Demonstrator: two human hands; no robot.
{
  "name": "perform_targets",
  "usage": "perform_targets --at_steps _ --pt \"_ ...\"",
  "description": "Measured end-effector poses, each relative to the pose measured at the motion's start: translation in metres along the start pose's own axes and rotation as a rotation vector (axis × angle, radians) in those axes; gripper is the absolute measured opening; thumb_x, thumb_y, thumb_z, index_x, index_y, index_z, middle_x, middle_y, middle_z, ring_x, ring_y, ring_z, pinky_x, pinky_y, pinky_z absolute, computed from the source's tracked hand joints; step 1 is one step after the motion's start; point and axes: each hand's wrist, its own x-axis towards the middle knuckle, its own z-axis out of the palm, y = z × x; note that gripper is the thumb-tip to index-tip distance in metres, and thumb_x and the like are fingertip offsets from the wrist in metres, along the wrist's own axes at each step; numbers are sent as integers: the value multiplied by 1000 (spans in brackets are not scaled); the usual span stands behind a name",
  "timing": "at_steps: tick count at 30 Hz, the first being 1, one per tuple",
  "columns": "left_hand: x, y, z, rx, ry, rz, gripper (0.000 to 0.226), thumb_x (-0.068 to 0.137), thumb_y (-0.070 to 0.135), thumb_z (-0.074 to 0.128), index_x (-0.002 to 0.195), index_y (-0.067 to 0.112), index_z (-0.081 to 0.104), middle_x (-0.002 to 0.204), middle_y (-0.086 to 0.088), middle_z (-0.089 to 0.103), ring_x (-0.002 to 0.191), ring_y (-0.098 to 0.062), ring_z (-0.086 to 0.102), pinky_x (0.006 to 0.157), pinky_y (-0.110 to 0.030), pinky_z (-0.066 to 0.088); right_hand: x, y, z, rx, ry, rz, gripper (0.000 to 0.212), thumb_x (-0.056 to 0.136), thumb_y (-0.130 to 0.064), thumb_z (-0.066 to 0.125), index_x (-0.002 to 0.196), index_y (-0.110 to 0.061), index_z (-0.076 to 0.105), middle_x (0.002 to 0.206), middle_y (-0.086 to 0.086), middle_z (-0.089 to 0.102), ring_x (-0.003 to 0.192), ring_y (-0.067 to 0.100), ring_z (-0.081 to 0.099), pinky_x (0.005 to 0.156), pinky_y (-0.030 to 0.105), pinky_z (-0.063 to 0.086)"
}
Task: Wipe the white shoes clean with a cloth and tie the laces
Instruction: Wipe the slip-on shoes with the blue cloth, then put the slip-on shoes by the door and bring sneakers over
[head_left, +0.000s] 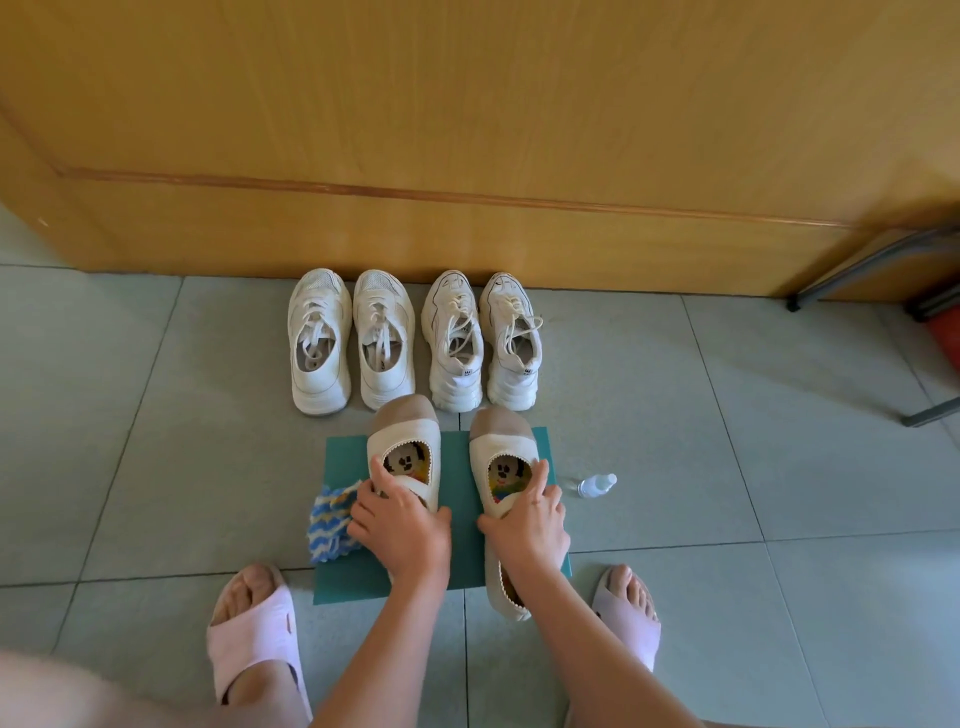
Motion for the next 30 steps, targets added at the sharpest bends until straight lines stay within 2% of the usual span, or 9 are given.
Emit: perform_targets --at_steps 6,10,13,15,17,22,30 --pt "-11 2 -3 -21 5 14 107 59 26 85 146 11 23 133 -21 42 117 -39 41 95 -47 27 1 4 -12 115 38 -7 94 74 -40 67 146 -27 8 124 3 41 118 24 44 85 39 45" --pt "-12 23 -10 -131 -3 44 100 60 27 83 143 14 28 132 -20 42 117 -38 40 95 -47 29 8 1 -34 162 95 -47 89 74 -40 66 144 -28 12 121 3 44 111 24 49 82 38 48" --pt "-3 58 -17 -289 -11 81 96 62 19 79 142 15 27 131 -18 38 113 -35 36 86 -42 38 26 -3 -62 177 98 -54 86 74 -39 67 143 -26 17 121 5 46 110 27 50 79 36 44" --pt "5 87 -18 -334 -24 110 94 64 17 76 142 16 26 132 -17 37 113 -33 35 84 -41 40 44 -5 -84 198 103 -52 85 74 -39 68 142 -24 19 123 7 47 112 28 51 84 39 45" --pt "12 118 -15 -357 -37 124 92 65 15 76 142 18 25 134 -16 35 115 -33 34 86 -42 40 65 -7 -106 211 105 -53 84 74 -39 69 141 -22 22 124 8 47 113 30 51 87 41 45" --pt "28 200 9 -397 -106 94 92 68 15 76 142 19 23 136 -14 32 119 -33 33 91 -47 41 134 -3 -160 185 96 -37 78 73 -39 70 135 -16 29 123 9 49 108 30 53 82 39 47" --pt "73 295 101 -373 -126 35 86 73 13 72 143 18 21 138 -16 29 121 -34 31 95 -44 37 258 14 -191 62 136 -60 80 74 -37 70 138 -18 25 122 9 48 107 29 53 81 39 47"
